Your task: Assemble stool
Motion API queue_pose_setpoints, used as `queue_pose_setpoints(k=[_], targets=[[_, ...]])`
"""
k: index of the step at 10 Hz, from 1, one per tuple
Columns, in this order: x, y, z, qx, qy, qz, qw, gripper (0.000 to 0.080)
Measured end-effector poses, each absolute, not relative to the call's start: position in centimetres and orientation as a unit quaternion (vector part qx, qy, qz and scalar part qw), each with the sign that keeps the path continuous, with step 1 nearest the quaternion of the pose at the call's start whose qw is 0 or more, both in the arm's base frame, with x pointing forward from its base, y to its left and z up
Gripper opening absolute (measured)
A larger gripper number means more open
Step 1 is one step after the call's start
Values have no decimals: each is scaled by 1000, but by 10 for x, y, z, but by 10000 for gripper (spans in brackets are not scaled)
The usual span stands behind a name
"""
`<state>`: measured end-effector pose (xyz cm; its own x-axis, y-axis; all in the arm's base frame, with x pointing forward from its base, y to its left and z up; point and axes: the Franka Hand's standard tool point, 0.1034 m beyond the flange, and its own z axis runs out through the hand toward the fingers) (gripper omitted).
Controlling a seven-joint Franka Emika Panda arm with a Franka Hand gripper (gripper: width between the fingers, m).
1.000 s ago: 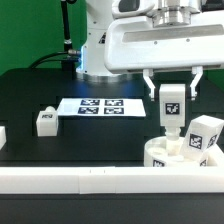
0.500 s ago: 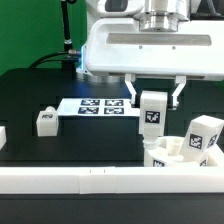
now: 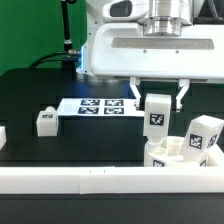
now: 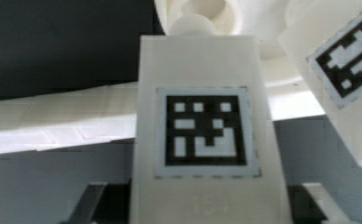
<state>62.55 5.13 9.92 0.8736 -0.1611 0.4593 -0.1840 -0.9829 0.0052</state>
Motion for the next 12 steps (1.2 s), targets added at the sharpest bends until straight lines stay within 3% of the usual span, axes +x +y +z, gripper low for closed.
queue_pose_setpoints(k=[9,12], targets=[[620,57,76,969,-81,232,33,337],[622,58,77,966,-78,245,34,337]])
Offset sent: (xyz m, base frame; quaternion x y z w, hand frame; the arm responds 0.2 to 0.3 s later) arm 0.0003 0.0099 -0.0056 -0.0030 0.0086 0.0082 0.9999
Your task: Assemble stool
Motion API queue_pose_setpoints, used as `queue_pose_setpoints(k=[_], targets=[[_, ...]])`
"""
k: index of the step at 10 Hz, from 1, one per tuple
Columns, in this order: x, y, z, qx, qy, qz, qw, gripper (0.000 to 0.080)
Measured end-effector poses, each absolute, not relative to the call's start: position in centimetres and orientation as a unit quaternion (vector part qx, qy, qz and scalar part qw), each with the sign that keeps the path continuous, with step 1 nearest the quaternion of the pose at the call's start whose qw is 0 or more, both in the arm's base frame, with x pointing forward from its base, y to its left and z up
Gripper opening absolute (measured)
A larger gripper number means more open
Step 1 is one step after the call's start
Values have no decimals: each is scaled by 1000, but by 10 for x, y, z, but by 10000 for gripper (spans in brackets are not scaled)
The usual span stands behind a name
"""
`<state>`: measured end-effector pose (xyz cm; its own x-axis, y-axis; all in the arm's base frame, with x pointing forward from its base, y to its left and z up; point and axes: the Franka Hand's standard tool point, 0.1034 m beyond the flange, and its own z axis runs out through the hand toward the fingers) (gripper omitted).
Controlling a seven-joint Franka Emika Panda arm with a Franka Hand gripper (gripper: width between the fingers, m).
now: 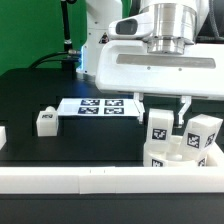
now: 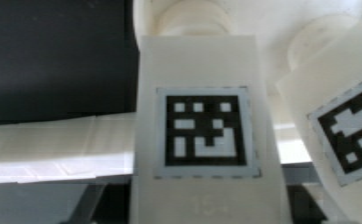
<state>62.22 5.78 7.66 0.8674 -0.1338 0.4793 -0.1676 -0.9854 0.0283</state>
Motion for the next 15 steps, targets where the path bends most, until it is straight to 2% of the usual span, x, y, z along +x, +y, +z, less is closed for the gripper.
queue_pose_setpoints(k=[4,5,6,7,13,15], targets=[[622,57,77,966,-78,246,35,338],[622,57,77,966,-78,246,35,504],[622,57,77,966,-78,246,35,618],[622,57,77,966,-78,246,35,640],[622,57,77,966,-78,245,35,649],[623,60,92,971,-78,225,25,649]])
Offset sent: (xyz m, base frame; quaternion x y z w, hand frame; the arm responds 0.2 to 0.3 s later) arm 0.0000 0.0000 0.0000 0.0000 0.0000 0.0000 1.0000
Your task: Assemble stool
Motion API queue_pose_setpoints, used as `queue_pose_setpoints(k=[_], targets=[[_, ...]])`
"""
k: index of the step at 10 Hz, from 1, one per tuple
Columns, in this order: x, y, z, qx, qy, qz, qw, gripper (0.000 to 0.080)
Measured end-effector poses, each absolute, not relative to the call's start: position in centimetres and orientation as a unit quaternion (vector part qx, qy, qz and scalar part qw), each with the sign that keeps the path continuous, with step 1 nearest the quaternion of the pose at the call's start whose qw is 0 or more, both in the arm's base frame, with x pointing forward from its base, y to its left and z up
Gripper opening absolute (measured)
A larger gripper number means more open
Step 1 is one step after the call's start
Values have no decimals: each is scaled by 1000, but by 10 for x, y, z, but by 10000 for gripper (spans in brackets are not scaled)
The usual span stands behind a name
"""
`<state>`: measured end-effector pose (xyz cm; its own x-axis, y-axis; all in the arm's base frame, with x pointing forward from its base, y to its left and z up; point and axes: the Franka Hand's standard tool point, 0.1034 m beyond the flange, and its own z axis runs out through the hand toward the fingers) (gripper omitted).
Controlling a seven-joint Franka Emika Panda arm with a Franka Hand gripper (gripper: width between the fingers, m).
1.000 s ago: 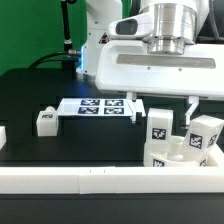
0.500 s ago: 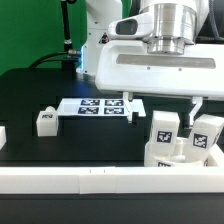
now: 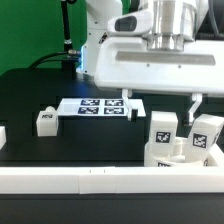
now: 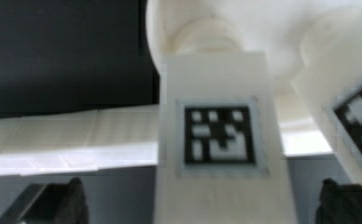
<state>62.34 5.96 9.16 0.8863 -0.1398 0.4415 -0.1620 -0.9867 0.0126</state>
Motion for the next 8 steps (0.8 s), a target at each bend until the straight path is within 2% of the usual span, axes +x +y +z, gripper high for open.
queue_pose_setpoints(k=[2,3,5,8], targets=[[627,58,98,975,-84,206,19,649],[625,56,96,980,-88,180,17,649],[624,48,96,989,-98,111,9,649],[622,41,109,992,-122,-9,-12,649]])
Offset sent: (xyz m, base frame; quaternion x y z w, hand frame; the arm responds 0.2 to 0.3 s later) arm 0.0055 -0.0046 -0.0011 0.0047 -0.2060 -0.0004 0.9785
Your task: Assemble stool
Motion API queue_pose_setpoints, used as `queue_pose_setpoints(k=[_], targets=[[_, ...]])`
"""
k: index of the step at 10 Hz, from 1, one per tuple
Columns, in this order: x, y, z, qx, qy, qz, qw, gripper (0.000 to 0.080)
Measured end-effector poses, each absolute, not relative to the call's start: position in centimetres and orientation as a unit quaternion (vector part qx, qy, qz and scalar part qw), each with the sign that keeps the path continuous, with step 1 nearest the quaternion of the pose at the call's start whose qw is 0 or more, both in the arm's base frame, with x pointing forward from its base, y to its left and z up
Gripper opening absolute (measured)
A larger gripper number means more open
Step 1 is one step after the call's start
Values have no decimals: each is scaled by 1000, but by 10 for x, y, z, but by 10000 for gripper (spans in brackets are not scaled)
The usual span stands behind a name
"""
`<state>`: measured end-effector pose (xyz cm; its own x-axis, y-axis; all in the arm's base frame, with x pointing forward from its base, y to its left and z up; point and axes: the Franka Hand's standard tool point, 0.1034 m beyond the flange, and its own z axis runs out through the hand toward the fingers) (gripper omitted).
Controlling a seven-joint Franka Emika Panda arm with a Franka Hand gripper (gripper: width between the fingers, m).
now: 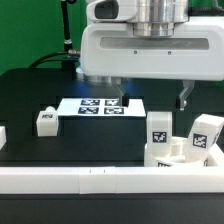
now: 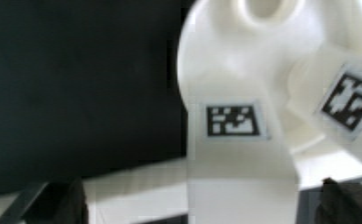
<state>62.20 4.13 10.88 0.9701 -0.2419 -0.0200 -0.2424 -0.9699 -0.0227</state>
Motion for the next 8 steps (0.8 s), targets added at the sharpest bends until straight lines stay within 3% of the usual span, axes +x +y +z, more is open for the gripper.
queue_pose_setpoints(k=[3,8], targets=[[627,50,105,-991,131,-3,15,649],[626,52,81,-991,134,-14,2,649]])
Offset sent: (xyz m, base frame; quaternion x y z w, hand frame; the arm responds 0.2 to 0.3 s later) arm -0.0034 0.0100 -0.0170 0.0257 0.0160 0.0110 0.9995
